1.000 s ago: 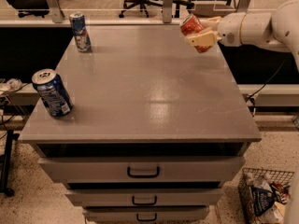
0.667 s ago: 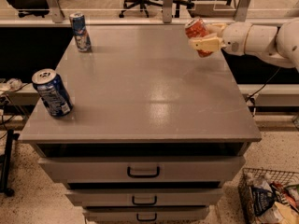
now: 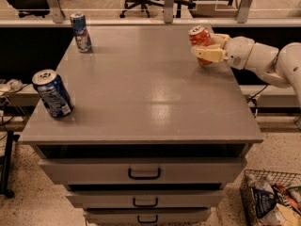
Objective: Place coke can upright
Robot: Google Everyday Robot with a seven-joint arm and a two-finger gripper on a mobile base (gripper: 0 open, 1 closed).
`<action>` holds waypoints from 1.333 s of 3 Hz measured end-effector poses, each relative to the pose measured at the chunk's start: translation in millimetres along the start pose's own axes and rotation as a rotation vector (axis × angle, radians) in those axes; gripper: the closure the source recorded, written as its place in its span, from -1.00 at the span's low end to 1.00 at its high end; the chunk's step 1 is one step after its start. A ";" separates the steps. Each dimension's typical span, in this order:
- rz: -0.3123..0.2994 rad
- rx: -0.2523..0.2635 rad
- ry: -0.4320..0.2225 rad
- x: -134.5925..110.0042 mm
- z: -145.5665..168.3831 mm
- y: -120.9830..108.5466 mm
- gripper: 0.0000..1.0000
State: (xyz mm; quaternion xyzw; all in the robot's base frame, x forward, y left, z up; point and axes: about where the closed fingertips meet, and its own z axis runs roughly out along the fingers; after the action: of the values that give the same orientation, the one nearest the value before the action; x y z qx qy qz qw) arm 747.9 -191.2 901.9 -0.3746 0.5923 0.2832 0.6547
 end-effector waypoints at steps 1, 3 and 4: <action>0.018 -0.030 -0.040 10.1 -3.5 3.2 0.62; 0.039 -0.046 -0.047 22.1 -9.1 6.0 -0.31; 0.039 -0.046 -0.047 21.6 -9.1 5.9 -0.76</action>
Offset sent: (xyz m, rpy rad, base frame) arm -0.0108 -0.0169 -0.0351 0.0665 0.0134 0.0616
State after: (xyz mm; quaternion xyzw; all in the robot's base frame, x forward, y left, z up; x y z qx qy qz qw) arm 740.9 -197.0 879.5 -0.3713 0.5773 0.3181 0.6540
